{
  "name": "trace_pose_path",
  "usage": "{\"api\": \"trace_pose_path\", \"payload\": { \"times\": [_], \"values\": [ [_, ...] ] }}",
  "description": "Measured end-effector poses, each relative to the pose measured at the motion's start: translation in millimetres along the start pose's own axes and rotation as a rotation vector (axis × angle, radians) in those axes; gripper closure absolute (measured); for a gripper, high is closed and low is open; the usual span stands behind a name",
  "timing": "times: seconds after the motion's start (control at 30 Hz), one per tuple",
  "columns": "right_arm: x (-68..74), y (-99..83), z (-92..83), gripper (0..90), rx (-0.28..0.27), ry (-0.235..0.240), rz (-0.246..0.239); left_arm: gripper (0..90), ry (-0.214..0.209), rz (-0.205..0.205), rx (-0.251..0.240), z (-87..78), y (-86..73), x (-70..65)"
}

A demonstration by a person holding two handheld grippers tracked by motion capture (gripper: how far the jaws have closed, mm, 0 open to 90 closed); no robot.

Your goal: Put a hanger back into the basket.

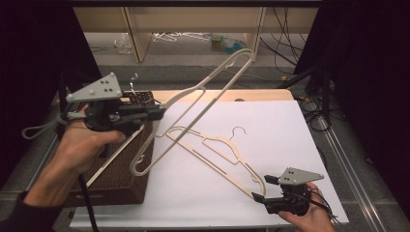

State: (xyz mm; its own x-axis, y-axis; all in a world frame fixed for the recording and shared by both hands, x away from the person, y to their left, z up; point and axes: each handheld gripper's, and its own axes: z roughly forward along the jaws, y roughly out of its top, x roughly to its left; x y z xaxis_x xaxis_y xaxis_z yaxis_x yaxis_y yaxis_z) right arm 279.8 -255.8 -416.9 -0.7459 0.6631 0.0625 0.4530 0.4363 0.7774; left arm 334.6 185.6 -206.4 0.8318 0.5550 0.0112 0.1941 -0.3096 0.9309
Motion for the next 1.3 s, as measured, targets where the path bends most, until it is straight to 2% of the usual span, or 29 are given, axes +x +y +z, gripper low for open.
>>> {"api": "trace_pose_path", "payload": {
  "times": [0.07, 0.1, 0.3, 0.43, 0.47, 0.5, 0.53, 0.63, 0.67, 0.7, 0.73, 0.8, 0.83, 0.87, 0.9, 0.97, 1.0, 1.03, 1.23, 1.3],
  "values": [
    [0.0, -0.3, 0.9, 29.0, -0.013, 0.004, 0.004, 85.7, 0.044, 0.001, -0.001, -15.1, 0.2, 7.5],
    [0.0, -0.3, 0.9, 29.0, -0.013, 0.004, 0.004, 85.6, 0.044, 0.001, -0.001, -15.1, 0.2, 7.5],
    [-0.4, -0.3, 0.6, 27.1, -0.014, 0.0, 0.013, 85.7, 0.121, -0.006, 0.026, -34.6, -14.3, 25.8],
    [-0.9, -0.7, 0.0, 27.0, -0.015, -0.003, 0.014, 85.6, 0.156, -0.043, 0.045, -41.8, -30.0, 43.6],
    [-1.3, -0.7, 0.1, 27.0, -0.014, 0.0, 0.012, 85.6, 0.164, -0.041, 0.045, -43.5, -33.4, 48.9],
    [-1.5, -1.2, 0.5, 27.0, -0.016, -0.004, 0.018, 85.6, 0.186, -0.104, 0.071, -47.7, -40.9, 54.5],
    [-1.5, -1.2, 0.5, 27.0, -0.016, -0.004, 0.018, 85.7, 0.186, -0.104, 0.071, -47.7, -40.9, 54.5],
    [-2.3, -1.5, 0.6, 27.0, -0.014, -0.003, 0.014, 85.7, 0.21, -0.063, 0.078, -53.7, -49.6, 70.9],
    [-2.4, -2.0, 0.2, 26.9, -0.013, -0.006, 0.016, 85.6, 0.218, -0.078, 0.082, -58.2, -56.1, 78.3],
    [-2.5, -2.1, 0.3, 26.9, -0.011, -0.006, 0.017, 85.7, 0.218, -0.078, 0.082, -58.2, -56.1, 78.3],
    [-2.5, -2.1, 0.3, 26.9, -0.011, -0.006, 0.017, 85.7, 0.226, -0.038, 0.084, -61.0, -58.9, 85.7],
    [-2.4, -1.9, 0.2, 26.9, -0.01, -0.004, 0.021, 85.7, 0.229, -0.048, 0.089, -65.2, -66.8, 94.2],
    [-2.1, -2.1, 0.6, 26.9, -0.011, -0.004, 0.018, 85.6, 0.24, -0.053, 0.097, -69.5, -75.6, 103.7],
    [-2.1, -2.1, 0.6, 26.9, -0.011, -0.004, 0.018, 85.6, 0.24, -0.053, 0.097, -69.5, -75.6, 103.7],
    [-2.1, -2.1, 0.9, 26.9, -0.01, -0.005, 0.014, 85.6, 0.246, -0.098, 0.103, -71.1, -80.9, 105.5],
    [-1.9, -2.1, 1.6, 27.0, -0.014, -0.003, 0.013, 85.6, 0.25, -0.155, 0.118, -75.8, -92.5, 111.8],
    [-1.9, -2.3, 1.6, 27.0, -0.012, -0.005, 0.012, 85.6, 0.262, -0.164, 0.127, -78.7, -100.7, 117.7],
    [-1.9, -2.3, 1.6, 27.0, -0.012, -0.005, 0.012, 85.6, 0.262, -0.164, 0.127, -78.7, -100.7, 117.7],
    [-1.7, -2.5, 2.1, 27.0, -0.004, 0.0, 0.022, 85.6, 0.289, -0.18, 0.165, -82.8, -123.5, 129.2],
    [-1.8, -2.3, 2.2, 27.0, -0.003, 0.001, 0.018, 85.6, 0.294, -0.164, 0.184, -82.4, -128.8, 131.3]
  ]
}}
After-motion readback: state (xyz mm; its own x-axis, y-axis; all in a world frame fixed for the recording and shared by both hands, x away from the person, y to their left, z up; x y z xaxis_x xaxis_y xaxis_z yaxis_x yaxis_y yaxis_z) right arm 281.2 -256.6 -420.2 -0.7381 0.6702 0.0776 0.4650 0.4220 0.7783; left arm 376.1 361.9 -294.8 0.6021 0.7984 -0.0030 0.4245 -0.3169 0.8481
